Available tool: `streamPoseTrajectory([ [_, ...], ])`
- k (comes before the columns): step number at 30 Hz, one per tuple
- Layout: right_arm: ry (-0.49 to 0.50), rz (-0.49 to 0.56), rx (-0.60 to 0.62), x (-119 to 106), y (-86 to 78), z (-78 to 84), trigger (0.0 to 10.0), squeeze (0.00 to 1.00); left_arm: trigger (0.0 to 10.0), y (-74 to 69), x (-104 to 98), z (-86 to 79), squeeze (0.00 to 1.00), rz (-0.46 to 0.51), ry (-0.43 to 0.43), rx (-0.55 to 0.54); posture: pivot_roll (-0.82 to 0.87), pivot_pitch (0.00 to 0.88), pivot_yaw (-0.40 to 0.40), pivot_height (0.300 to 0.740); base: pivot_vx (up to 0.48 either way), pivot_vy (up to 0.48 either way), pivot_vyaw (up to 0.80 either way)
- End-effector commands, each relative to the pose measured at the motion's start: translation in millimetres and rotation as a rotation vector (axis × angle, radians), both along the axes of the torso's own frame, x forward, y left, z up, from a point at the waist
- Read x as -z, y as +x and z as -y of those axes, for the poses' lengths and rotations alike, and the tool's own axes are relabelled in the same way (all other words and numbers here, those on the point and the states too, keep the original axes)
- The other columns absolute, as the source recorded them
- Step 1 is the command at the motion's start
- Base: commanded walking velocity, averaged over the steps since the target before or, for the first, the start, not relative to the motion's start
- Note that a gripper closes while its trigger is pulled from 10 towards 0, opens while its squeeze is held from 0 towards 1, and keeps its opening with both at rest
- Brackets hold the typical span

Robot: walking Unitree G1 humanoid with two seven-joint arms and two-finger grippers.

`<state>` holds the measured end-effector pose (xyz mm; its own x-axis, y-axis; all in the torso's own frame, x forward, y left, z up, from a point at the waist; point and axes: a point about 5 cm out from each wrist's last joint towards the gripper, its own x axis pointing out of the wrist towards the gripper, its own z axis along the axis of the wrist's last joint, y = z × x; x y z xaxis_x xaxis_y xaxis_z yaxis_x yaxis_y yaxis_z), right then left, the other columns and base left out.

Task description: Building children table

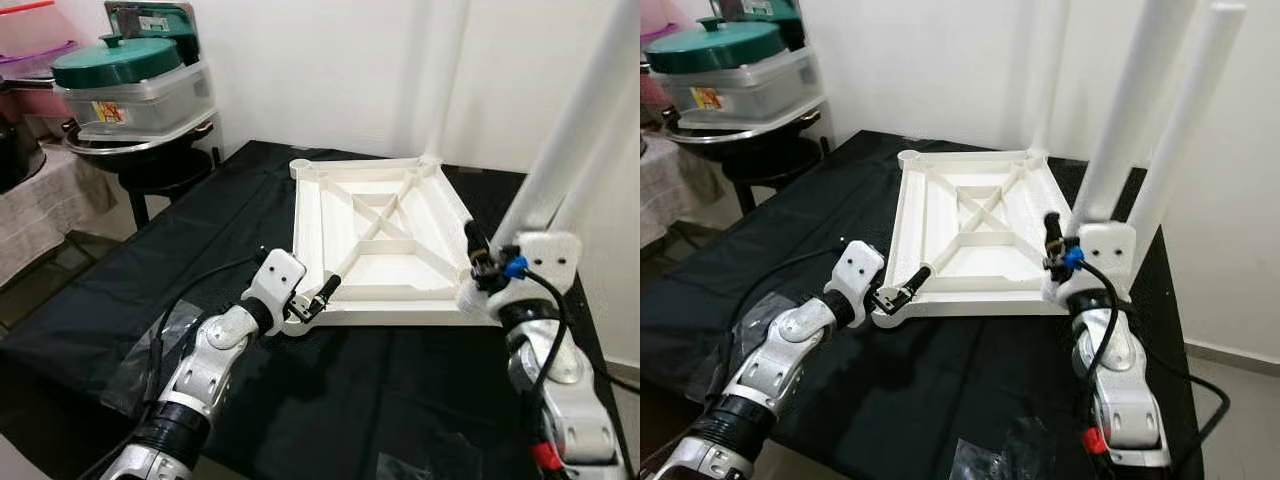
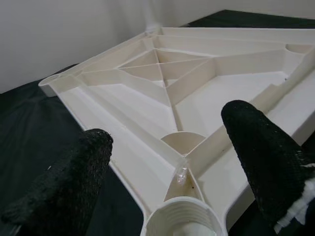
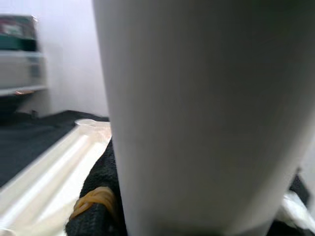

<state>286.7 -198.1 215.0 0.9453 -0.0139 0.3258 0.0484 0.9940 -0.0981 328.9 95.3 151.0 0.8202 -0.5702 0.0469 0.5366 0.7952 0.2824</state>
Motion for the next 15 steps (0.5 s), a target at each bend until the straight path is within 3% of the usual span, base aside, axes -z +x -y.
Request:
streamPoseTrajectory([
  [1,0.012,0.019,-0.046,-4,0.5,-9.7,0.0,0.00,10.0,-1.4,3,-5.9,0.00,-0.019,0.000,-0.024,-0.01,0.000,-0.027,0.740,0.000,0.000,0.00],
  [5,0.020,0.008,-0.063,-1,2.0,-15.0,0.0,0.00,10.0,-5.0,6,-10.7,0.00,-0.029,-0.007,-0.043,0.00,0.000,-0.030,0.740,0.000,0.000,0.00],
  [15,0.066,-0.044,-0.071,6,10.5,-8.2,0.0,0.00,10.0,-10.8,5,-9.5,0.00,-0.043,-0.019,-0.039,0.00,0.000,-0.033,0.740,0.000,-0.461,0.00],
])
